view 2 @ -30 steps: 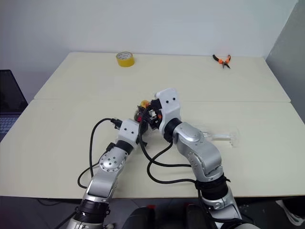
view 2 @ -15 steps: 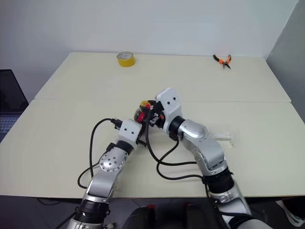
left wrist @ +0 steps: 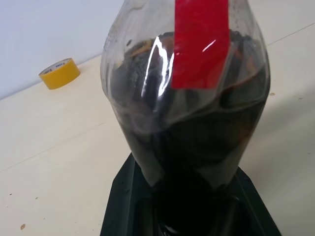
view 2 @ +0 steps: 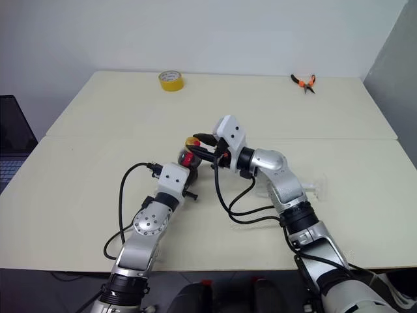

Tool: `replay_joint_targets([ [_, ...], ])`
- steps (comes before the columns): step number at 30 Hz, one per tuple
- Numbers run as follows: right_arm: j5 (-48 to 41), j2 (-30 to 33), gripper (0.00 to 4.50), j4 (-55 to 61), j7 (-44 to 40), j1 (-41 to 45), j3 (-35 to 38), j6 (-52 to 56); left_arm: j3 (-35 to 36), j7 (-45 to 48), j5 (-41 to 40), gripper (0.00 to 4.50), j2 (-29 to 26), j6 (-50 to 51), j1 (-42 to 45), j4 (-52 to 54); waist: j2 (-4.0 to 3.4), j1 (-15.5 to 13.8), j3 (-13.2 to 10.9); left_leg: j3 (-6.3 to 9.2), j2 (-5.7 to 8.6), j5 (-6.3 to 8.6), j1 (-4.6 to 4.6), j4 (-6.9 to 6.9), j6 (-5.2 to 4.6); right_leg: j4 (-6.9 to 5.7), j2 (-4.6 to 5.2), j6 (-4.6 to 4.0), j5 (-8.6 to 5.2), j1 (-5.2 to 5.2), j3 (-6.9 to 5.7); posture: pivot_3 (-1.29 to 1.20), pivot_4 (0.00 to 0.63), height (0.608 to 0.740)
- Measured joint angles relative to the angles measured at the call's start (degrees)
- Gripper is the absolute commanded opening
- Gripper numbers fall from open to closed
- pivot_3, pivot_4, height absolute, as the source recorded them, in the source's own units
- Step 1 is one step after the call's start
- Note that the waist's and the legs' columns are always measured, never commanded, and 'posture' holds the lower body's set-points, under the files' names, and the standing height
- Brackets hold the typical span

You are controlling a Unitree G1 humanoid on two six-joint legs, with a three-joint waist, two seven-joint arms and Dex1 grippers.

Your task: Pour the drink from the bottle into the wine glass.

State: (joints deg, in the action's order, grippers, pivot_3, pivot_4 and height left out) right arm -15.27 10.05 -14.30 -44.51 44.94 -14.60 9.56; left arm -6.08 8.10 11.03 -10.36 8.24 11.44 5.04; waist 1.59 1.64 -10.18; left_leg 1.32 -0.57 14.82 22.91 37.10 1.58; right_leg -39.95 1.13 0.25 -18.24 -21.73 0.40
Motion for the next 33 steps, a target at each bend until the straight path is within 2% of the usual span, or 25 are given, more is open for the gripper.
replay_joint_targets([
  [3, -0.1, 0.3, 2.24, 2.0, 0.1, -0.8, 0.9, 2.6, -0.3, 0.1, 0.0, 0.64, 0.0, 0.0, 0.0, 0.1, 0.00, -0.1, 0.0, 0.02, 0.00, 0.00, 0.01, 0.01, 0.00, 0.00, 0.00, 0.00, 0.00, 0.01, -0.01, 0.00, 0.150, 0.740],
  [8, -1.6, 0.3, 4.06, 10.8, 4.8, -7.6, 2.7, 10.9, -0.4, 0.1, -0.4, 0.64, 0.6, -0.2, -0.1, 1.5, 0.00, -0.2, 0.0, 0.01, 0.01, 0.00, 0.07, 0.01, 0.01, 0.02, 0.03, 0.00, 0.00, -0.01, 0.01, 0.00, 0.150, 0.740],
  [10, -1.9, 0.3, 4.50, 16.1, 6.9, -10.2, 2.8, 14.1, -0.3, 0.1, -0.8, 0.64, 0.8, -0.3, -0.1, 1.9, 0.00, -0.2, 0.0, 0.01, 0.01, 0.00, 0.06, 0.00, 0.01, 0.01, 0.02, 0.00, 0.00, -0.02, 0.01, 0.00, 0.150, 0.740],
  [16, -4.4, -0.1, 4.50, 29.4, 11.8, -14.4, 4.5, 21.1, -0.4, 0.1, -1.2, 0.64, 1.3, -0.3, -0.1, 2.0, 0.00, -0.1, 0.0, 0.03, 0.01, 0.00, 0.01, 0.02, 0.00, -0.04, 0.00, 0.00, 0.00, 0.00, -0.01, 0.00, 0.150, 0.740],
  [20, -3.8, -3.4, 4.50, 34.6, 18.4, -15.2, 4.1, 24.9, -0.2, 0.1, -1.2, 0.64, 1.3, -0.3, 0.2, 1.9, 0.00, 0.0, 0.0, 0.04, 0.00, -0.01, 0.01, 0.01, 0.01, -0.05, -0.01, 0.00, 0.00, -0.01, -0.01, 0.00, 0.150, 0.740],
  [24, -0.4, -7.3, 4.50, 34.7, 24.4, -14.6, 1.5, 25.3, -0.3, 0.1, -1.4, 0.64, 1.6, -0.7, 0.8, 1.9, 0.00, -0.1, 0.0, 0.03, 0.02, -0.01, 0.02, 0.02, 0.02, -0.03, -0.01, 0.00, 0.00, -0.01, 0.00, 0.00, 0.150, 0.740],
  [33, 6.3, -8.4, 4.50, 29.5, 29.4, -12.3, 0.8, 22.1, -0.5, 0.2, -1.4, 0.64, 1.6, -1.0, 1.0, 1.4, 0.00, -0.1, 0.0, 0.03, 0.02, -0.01, 0.02, -0.01, 0.03, -0.02, -0.01, 0.00, 0.00, -0.02, 0.00, 0.00, 0.150, 0.740],
])
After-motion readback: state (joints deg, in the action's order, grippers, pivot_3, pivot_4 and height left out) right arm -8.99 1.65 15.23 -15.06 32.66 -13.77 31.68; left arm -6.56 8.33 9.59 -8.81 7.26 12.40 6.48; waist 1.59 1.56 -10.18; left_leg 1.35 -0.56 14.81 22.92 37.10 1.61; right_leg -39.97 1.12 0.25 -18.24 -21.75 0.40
